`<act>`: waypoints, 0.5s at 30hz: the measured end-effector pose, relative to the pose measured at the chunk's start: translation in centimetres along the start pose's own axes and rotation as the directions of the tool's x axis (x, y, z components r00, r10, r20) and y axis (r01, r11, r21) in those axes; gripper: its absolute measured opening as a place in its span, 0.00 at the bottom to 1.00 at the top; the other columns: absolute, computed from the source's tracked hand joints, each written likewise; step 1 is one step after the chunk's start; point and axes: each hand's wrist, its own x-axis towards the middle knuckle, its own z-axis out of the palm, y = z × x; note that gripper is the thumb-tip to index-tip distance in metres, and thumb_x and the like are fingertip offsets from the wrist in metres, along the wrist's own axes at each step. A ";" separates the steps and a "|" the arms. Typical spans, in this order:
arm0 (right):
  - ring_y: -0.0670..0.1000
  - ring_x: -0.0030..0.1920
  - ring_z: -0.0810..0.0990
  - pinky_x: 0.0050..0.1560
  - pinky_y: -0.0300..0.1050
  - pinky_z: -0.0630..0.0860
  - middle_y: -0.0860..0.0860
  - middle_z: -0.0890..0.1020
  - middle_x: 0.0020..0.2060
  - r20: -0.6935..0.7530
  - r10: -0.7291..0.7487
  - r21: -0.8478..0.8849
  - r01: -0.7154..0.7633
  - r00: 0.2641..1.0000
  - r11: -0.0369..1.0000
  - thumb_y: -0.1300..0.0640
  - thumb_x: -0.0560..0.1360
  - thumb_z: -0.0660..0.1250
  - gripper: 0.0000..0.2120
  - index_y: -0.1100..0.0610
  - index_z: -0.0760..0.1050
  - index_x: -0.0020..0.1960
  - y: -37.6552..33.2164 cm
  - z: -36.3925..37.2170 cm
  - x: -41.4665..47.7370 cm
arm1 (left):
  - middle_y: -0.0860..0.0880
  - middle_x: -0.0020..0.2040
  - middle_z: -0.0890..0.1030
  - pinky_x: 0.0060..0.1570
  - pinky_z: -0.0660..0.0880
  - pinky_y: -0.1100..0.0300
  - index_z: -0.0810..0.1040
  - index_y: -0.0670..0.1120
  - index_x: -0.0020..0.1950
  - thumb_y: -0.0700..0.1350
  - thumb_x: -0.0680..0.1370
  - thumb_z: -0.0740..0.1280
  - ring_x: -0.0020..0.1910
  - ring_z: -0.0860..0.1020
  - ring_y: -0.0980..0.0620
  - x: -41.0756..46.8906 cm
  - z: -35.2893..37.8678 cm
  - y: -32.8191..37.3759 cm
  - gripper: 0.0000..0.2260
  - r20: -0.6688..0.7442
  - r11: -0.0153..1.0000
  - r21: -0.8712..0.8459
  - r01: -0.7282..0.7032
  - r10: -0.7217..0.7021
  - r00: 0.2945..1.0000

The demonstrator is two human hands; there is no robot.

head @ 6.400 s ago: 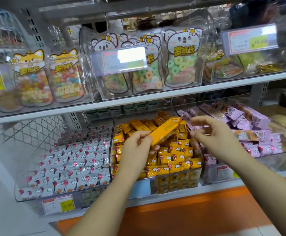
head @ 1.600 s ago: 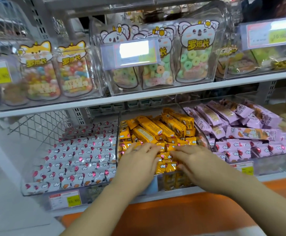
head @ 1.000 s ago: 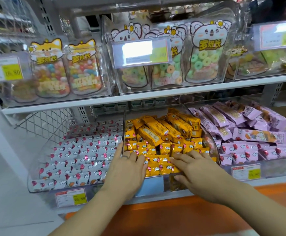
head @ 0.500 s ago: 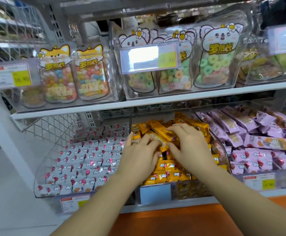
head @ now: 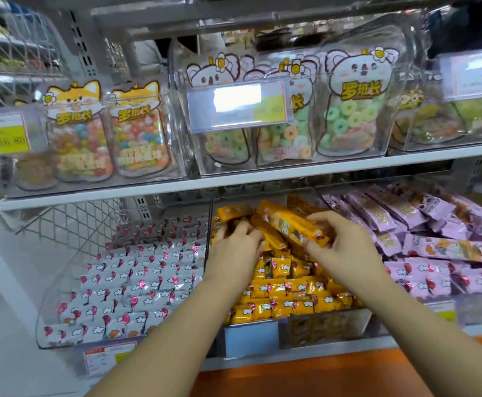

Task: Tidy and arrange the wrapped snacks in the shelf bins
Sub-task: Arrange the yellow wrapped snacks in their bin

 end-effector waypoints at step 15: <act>0.44 0.45 0.81 0.48 0.39 0.78 0.49 0.82 0.48 0.238 0.074 0.361 -0.159 0.968 0.919 0.59 0.72 0.71 0.12 0.50 0.76 0.53 -1.0 -0.1 -1.0 | 0.55 0.51 0.78 0.40 0.77 0.65 0.65 0.50 0.69 0.38 0.82 0.55 0.47 0.80 0.55 -2.0 -4.4 -0.8 0.16 0.106 0.388 -0.891 0.234 -0.323 0.940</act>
